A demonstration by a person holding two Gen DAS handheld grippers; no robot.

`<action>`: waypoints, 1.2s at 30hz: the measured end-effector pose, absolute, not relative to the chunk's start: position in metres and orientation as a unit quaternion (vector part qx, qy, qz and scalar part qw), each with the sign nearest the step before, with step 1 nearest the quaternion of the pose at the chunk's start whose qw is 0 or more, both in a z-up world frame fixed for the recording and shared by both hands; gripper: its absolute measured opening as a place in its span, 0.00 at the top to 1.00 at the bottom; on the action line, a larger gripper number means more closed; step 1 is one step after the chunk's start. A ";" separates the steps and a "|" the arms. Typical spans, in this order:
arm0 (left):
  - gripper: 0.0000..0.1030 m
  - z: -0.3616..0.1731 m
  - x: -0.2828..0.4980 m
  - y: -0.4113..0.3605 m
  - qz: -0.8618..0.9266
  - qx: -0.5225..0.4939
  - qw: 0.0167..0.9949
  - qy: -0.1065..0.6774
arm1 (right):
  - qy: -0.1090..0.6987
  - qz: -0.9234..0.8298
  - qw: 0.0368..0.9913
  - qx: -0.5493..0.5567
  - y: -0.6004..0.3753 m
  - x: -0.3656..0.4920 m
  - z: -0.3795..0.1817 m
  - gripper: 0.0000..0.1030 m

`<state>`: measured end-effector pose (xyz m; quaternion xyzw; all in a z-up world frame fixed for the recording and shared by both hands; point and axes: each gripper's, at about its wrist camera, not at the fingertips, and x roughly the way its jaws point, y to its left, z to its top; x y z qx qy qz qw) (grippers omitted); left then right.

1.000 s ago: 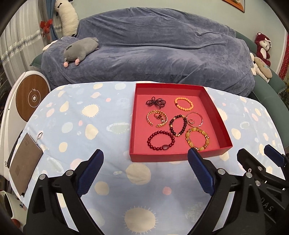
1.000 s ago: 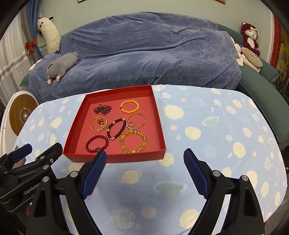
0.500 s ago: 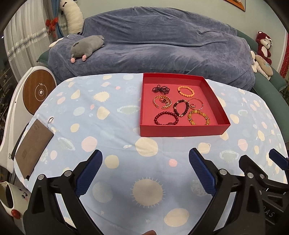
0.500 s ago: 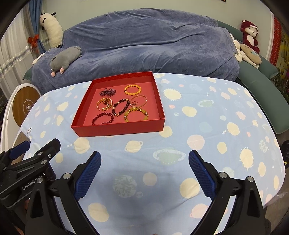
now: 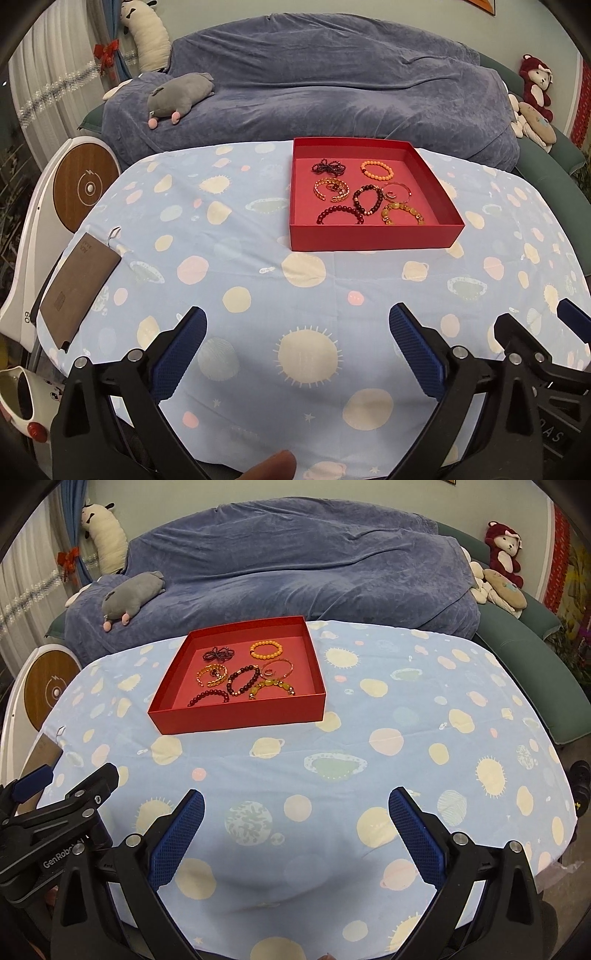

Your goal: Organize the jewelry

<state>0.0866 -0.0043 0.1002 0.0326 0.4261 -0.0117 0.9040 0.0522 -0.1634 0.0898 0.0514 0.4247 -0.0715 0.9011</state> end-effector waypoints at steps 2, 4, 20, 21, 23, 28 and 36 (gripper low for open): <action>0.07 0.100 0.084 -0.004 -0.012 0.031 0.904 0.426 | 0.422 -0.075 0.902 0.050 -0.164 0.050 0.091 0.06; 0.07 0.100 0.082 -0.003 -0.011 0.029 0.904 0.425 | 0.421 -0.074 0.903 0.050 -0.163 0.049 0.092 0.06; 0.07 0.100 0.080 -0.002 -0.009 0.029 0.904 0.426 | 0.421 -0.075 0.903 0.049 -0.163 0.048 0.092 0.06; 0.07 0.101 0.081 -0.002 -0.008 0.029 0.904 0.426 | 0.421 -0.075 0.902 0.049 -0.163 0.048 0.092 0.06; 0.07 0.100 0.081 -0.001 -0.008 0.029 0.904 0.427 | 0.422 -0.075 0.902 0.050 -0.163 0.047 0.092 0.06; 0.07 0.100 0.081 -0.001 -0.008 0.029 0.904 0.427 | 0.421 -0.074 0.903 0.048 -0.163 0.047 0.092 0.06; 0.07 0.097 0.082 0.002 -0.006 0.028 0.902 0.430 | 0.422 -0.075 0.902 0.049 -0.162 0.048 0.092 0.06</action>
